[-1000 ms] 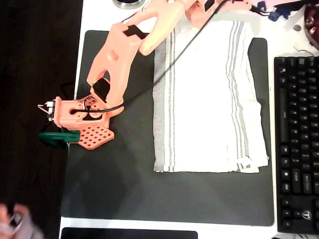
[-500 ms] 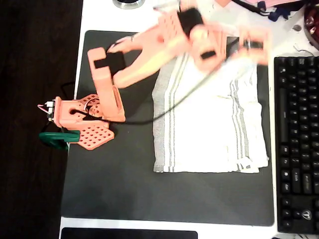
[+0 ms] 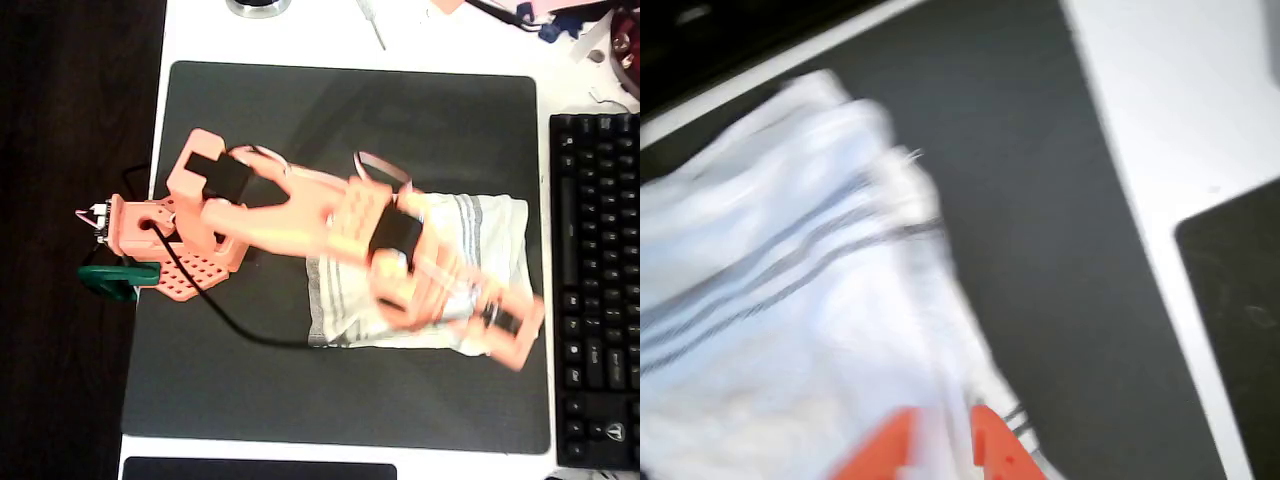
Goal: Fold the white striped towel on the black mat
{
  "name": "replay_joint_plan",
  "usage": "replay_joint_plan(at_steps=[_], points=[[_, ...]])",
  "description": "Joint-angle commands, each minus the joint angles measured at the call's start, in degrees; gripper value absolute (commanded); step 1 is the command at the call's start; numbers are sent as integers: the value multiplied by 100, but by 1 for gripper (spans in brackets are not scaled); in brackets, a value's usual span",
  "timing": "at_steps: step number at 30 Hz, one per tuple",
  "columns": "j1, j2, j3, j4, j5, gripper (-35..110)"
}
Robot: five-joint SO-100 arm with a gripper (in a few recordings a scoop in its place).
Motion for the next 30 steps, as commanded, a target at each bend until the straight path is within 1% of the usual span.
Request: replay_joint_plan(at_steps=[1,7,11,14,20,22,25,30], points=[[220,185,290,-105,-211,15],[237,545,483,-18,-272,14],[88,1099,976,123,-193,14],[-44,1986,1784,272,-70,13],[-176,4184,4087,290,404,14],[-123,4772,4711,299,773,13],[9,5080,5300,272,1705,12],[-44,4685,5739,-26,3085,13]])
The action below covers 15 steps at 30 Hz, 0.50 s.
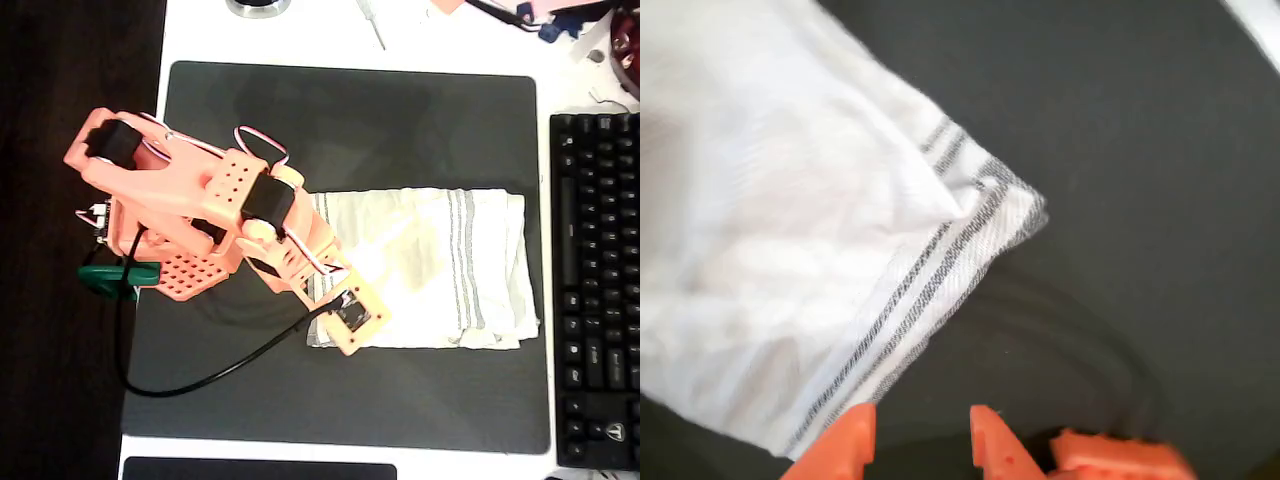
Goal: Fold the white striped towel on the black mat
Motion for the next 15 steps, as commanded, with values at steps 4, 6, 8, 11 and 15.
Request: replay_joint_plan(at_steps=[4,6,8,11,15], points=[[-185,-809,272,-360,1248,14],[-237,-949,343,-598,1477,14],[-343,-1055,510,-817,1591,14],[-510,-1125,861,-1151,1679,14],[-598,-1151,1310,-1415,1644,14]])
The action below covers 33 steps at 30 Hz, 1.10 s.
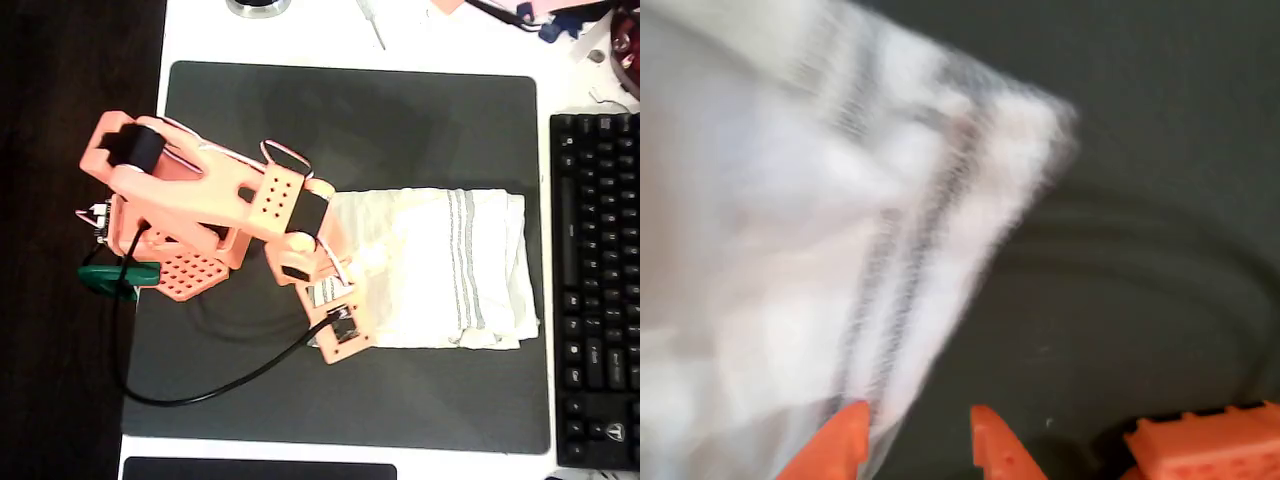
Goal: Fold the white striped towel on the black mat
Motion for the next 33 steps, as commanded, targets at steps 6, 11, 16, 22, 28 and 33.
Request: replay_joint_plan(at_steps=[6,11,16,22,28,33], points=[[-211,-290,756,-914,-88,13],[-369,-615,844,-1538,-105,4],[-369,-501,721,-1450,-316,0],[-44,308,193,-167,-756,0],[246,1055,-1081,1811,-932,0],[149,809,-2733,3111,-580,0]])
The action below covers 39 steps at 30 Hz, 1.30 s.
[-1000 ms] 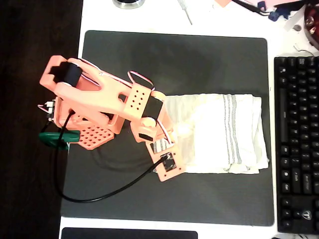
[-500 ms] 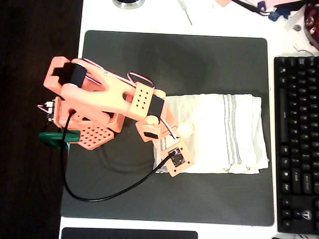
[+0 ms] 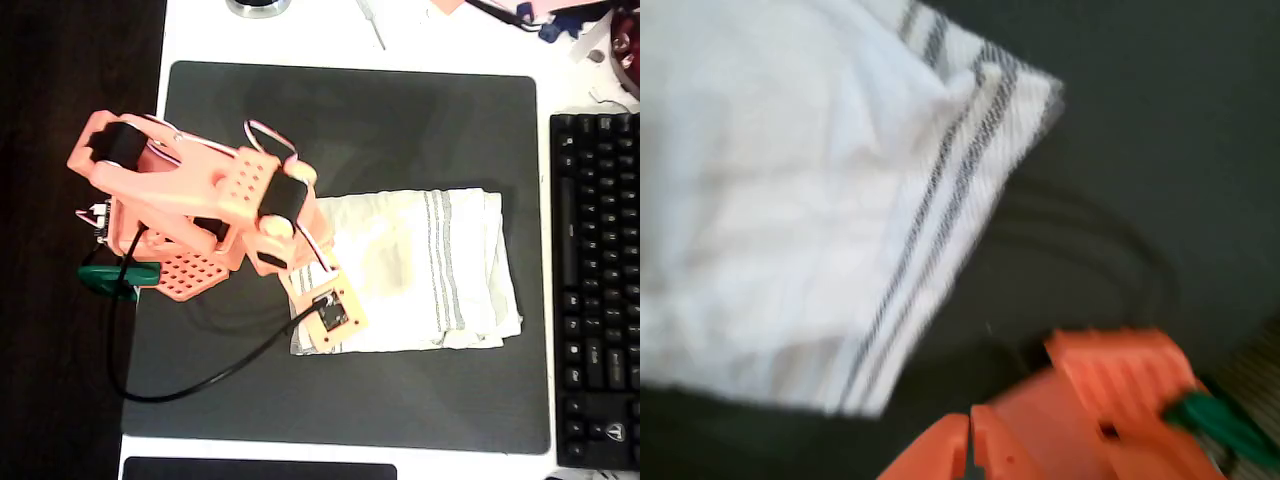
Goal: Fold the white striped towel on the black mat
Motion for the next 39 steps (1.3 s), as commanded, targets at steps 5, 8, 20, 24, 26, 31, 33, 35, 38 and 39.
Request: replay_joint_plan(at_steps=[5,8,20,24,26,31,33,35,38,39], points=[[-79,-105,-747,264,-35,0],[123,-246,176,-308,-255,7],[589,53,3243,-2918,-1222,20],[387,-308,3516,-3832,-1125,21],[272,-448,3533,-4122,-1055,21],[9,-606,3665,-4816,-967,18],[-53,-659,3683,-4852,-949,12],[-62,-686,3709,-4913,-940,0],[-35,-650,3656,-4746,-932,0],[0,-606,3586,-4614,-949,0]])
